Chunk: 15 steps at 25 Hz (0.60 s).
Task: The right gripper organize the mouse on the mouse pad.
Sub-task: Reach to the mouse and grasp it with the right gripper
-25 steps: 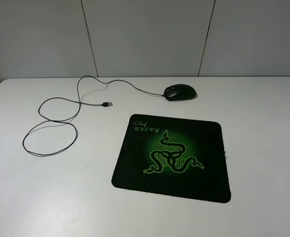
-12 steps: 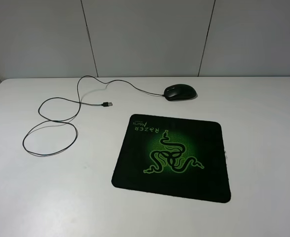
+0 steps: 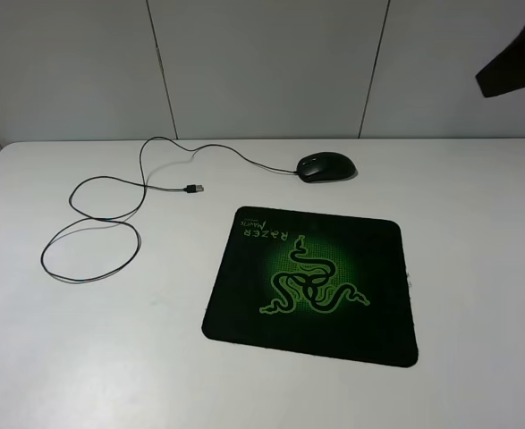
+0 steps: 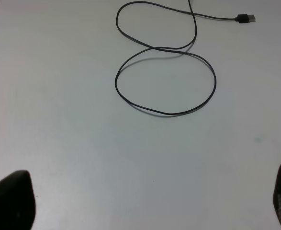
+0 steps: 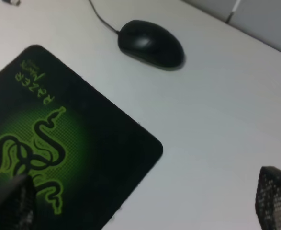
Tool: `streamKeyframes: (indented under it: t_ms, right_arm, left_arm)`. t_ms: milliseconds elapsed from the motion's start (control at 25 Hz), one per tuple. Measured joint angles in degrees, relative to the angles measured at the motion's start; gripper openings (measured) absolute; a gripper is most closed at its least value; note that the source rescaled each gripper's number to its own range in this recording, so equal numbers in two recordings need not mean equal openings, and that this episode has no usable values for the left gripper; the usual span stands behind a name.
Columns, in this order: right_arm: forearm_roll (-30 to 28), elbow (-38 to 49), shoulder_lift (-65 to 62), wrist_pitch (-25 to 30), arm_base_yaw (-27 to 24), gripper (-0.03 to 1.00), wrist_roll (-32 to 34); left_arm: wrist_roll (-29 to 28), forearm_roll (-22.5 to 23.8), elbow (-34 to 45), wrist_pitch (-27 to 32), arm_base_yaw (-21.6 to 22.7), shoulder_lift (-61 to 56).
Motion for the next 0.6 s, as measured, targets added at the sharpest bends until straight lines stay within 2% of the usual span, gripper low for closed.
streamKeyframes:
  t_ms: [200, 600]
  right_arm:
    - [1.7, -6.1, 11.8, -0.4, 0.7, 1.00, -6.4]
    - [-0.7, -16.6, 30.9, -3.4, 6.3, 1.00, -17.9]
  left_arm:
    - [0.0, 0.0, 0.0, 0.0, 0.0, 0.0]
    - [0.0, 0.0, 0.0, 0.0, 0.0, 0.0]
